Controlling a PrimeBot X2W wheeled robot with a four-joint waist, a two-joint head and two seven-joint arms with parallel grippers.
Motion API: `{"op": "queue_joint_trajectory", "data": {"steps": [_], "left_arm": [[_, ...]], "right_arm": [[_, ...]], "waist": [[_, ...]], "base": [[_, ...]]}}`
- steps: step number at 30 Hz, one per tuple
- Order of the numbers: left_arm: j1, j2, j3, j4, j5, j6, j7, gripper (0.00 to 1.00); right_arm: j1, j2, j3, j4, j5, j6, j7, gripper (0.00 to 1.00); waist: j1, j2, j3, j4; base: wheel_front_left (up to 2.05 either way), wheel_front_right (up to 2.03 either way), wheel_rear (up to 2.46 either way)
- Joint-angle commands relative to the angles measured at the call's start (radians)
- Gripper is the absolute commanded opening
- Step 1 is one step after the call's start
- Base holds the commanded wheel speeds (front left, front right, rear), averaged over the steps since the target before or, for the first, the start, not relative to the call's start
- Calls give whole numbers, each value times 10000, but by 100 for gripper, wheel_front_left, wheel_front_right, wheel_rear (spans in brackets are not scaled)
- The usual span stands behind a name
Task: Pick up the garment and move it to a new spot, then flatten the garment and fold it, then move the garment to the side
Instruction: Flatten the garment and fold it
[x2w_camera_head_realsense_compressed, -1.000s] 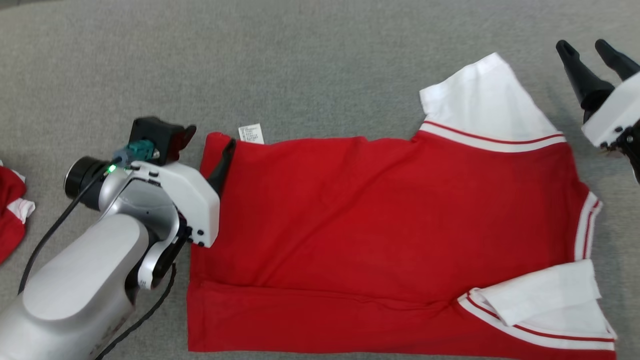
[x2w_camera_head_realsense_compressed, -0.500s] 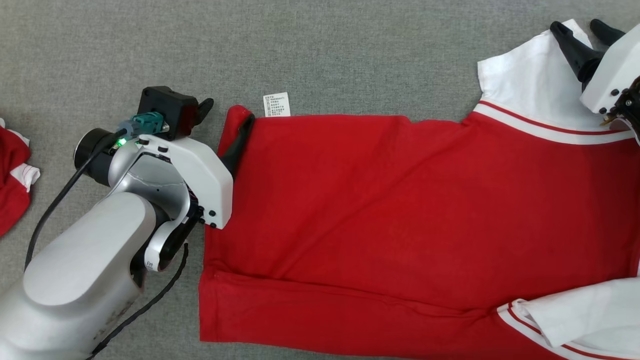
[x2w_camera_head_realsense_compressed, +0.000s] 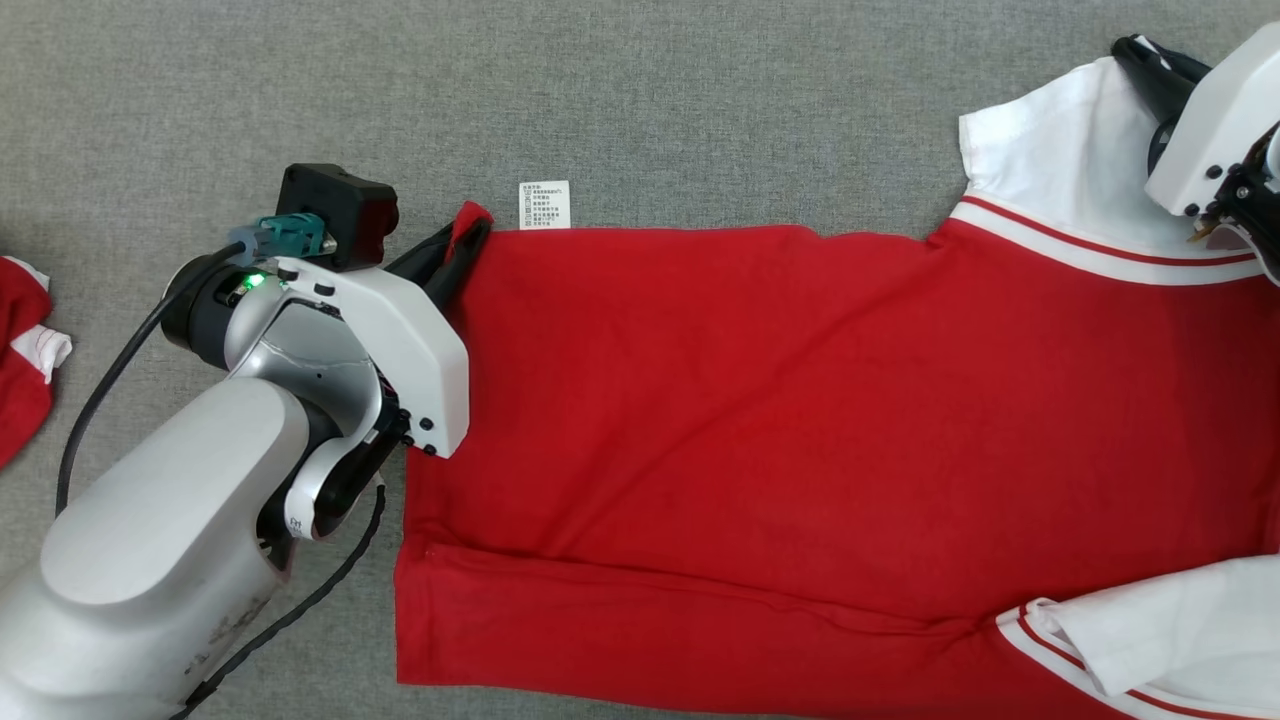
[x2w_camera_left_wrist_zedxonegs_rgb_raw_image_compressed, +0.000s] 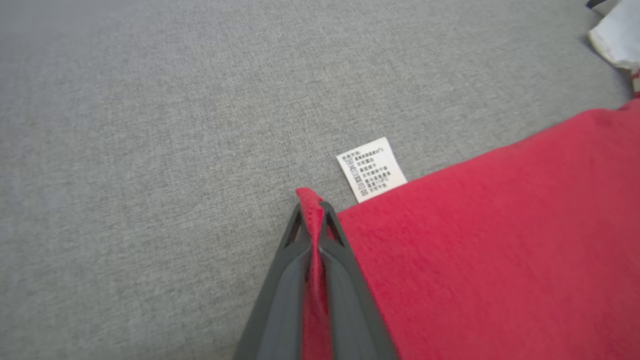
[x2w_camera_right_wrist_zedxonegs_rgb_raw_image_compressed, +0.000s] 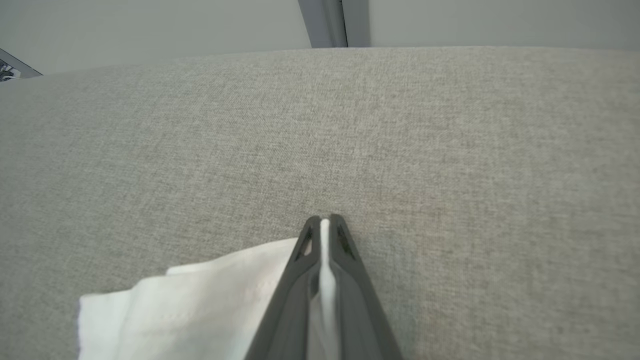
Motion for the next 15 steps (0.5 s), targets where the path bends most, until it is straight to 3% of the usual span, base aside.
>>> {"op": "queue_joint_trajectory", "data": {"steps": [1, 15], "left_arm": [[-50, 48, 62, 76, -47, -42, -84, 0], [433, 286, 363, 767, -675, -142, -102, 0]], "right_arm": [[187, 25, 258, 109, 82, 6, -93, 0], [61, -123, 987, 129, 873, 6, -1469, 0]], "waist": [[-1, 0, -57, -1], [-1, 0, -1270, -448]], "base": [[0, 0, 0], [0, 0, 0]]}}
